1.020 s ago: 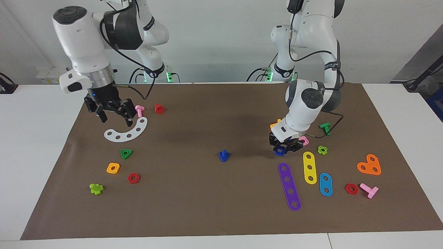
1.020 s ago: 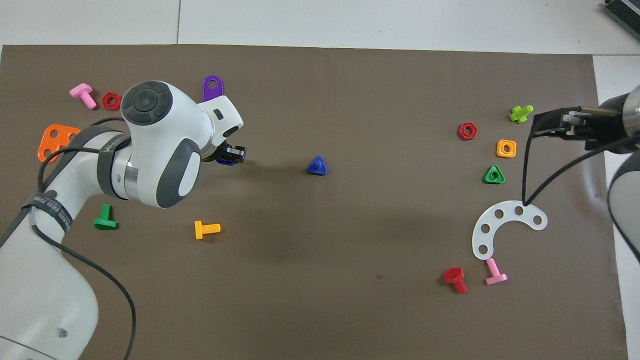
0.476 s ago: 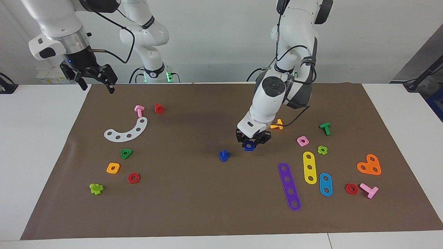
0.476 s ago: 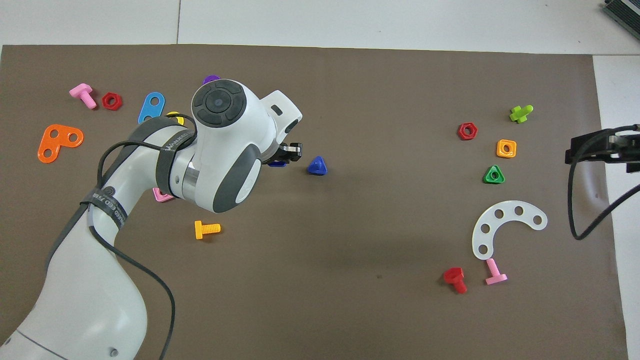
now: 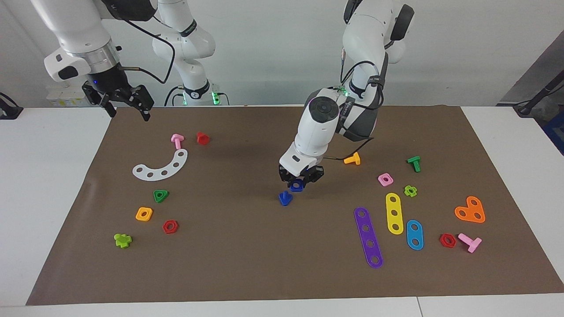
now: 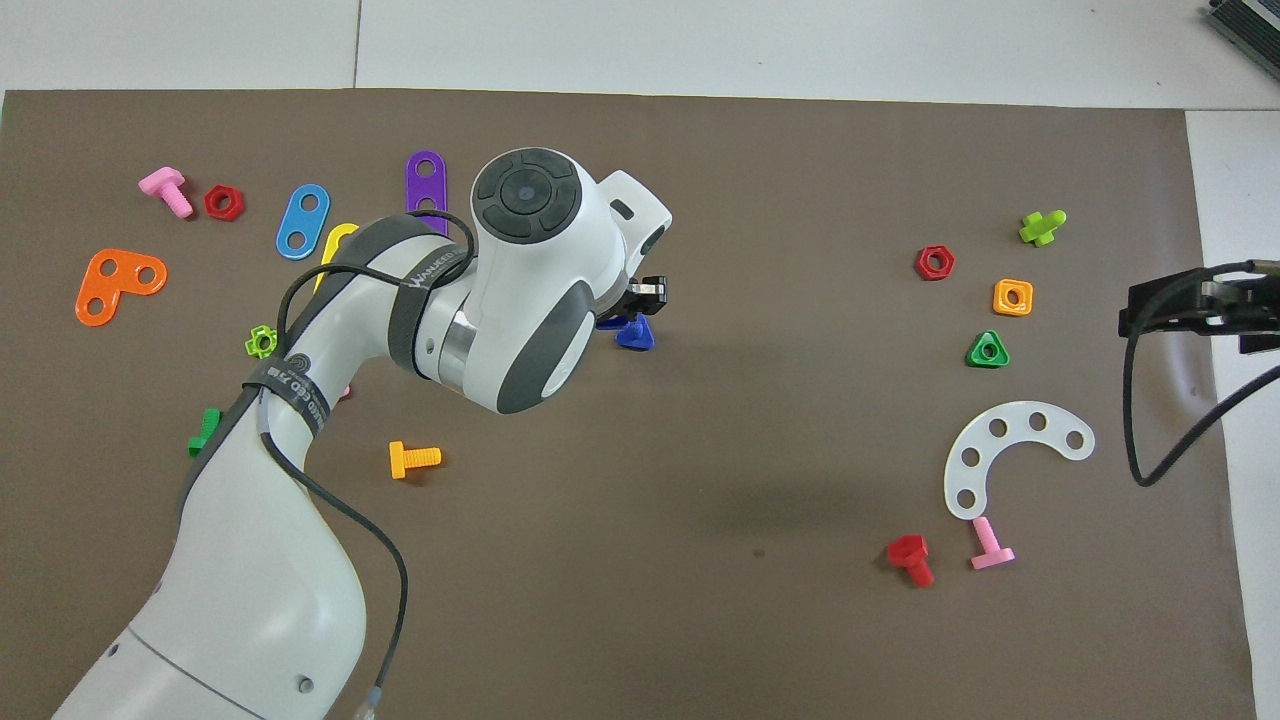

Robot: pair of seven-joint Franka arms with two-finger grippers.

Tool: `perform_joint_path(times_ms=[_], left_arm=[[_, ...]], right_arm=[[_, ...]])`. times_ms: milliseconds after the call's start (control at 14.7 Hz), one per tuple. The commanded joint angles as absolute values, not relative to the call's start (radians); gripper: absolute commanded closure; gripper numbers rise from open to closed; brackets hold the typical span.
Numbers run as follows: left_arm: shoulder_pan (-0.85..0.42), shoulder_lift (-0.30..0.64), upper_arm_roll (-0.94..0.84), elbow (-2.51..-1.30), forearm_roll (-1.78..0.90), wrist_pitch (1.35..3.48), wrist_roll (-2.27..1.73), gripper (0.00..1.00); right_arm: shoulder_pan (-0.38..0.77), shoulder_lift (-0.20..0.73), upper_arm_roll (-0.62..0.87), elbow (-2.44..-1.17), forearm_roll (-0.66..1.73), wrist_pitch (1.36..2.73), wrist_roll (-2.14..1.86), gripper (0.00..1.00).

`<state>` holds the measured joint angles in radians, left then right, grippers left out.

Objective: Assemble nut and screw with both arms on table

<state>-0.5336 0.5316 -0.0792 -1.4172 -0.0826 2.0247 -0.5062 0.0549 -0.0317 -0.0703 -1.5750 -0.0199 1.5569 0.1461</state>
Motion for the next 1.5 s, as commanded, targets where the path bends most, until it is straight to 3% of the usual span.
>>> perform_joint_path(times_ms=[0,1428], left_arm=[[-0.577,0.580,-0.060,-1.341,-0.097,1.982,-0.522,0.80],[-0.609,0.638,-0.054,-1.402,-0.044,2.066,-0.572,0.83]], right_arm=[[0.032,-0.046,-0.063,-1.577,0.018,1.552,0.126,0.00],[0.034,-0.051,-0.063,-1.588,0.018,1.563,0.123,0.00]])
